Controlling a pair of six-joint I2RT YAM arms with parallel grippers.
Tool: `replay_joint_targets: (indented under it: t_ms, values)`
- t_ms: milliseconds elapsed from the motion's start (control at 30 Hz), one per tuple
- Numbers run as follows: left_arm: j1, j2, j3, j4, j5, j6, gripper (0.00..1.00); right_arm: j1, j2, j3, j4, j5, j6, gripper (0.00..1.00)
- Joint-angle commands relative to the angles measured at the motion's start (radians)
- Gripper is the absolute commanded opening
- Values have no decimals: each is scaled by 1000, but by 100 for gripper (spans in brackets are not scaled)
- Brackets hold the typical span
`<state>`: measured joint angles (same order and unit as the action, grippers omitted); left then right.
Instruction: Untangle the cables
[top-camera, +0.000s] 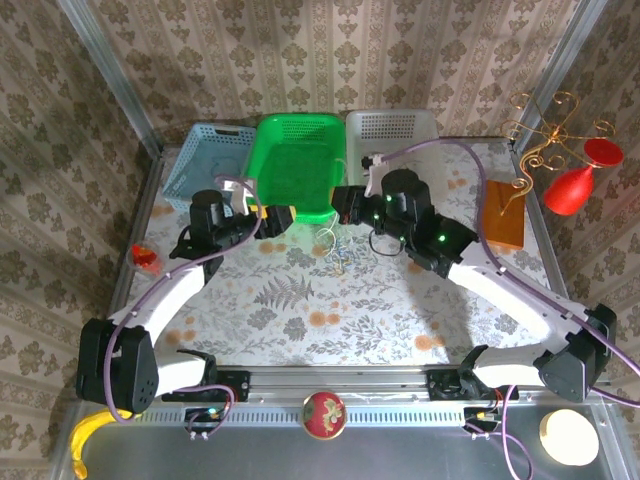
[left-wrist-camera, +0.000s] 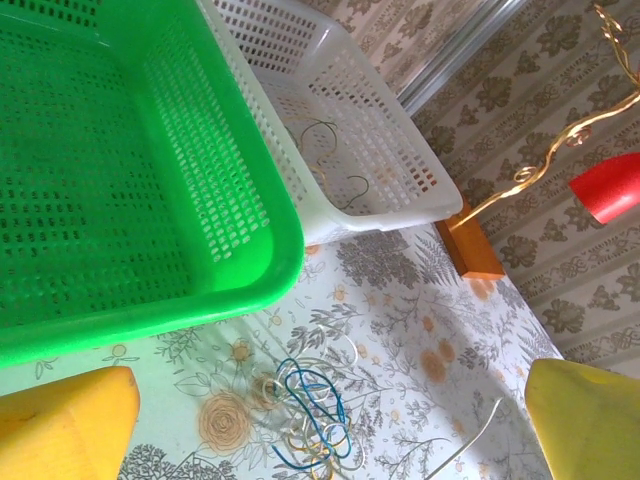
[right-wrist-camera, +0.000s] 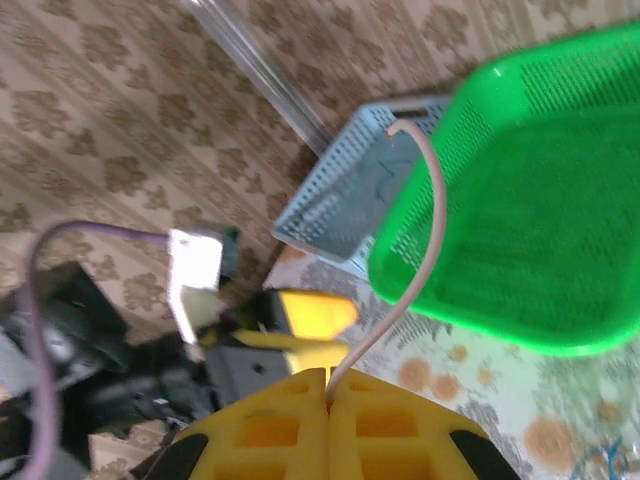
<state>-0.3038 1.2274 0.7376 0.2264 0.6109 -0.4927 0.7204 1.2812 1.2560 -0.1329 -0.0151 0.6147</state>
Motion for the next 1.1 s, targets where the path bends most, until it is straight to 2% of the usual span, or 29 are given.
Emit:
replay_joint_targets:
  t_ms: [0,333,467,500,767,1067]
  values:
    - [-26,-24,-20,67,26,42,100,-2,2,104,-75,-43,-92,0]
    - [-117,-41,-142,195,3,109,100,-3,39,306,-120,-30,-145,0]
    - [-145,-48,-198,254,-3,124,100,-3,41,326,-113,-15,-147,0]
    - [-178,-47,-204,253,-6,133,100,-3,41,330,-111,-11,-145,0]
    - [-273,0,-208,246,-27,201,100,-3,54,363,-111,-10,-143,0]
    - [-316,72,-216,259,-99,243,100,-3,59,374,-105,-9,-141,0]
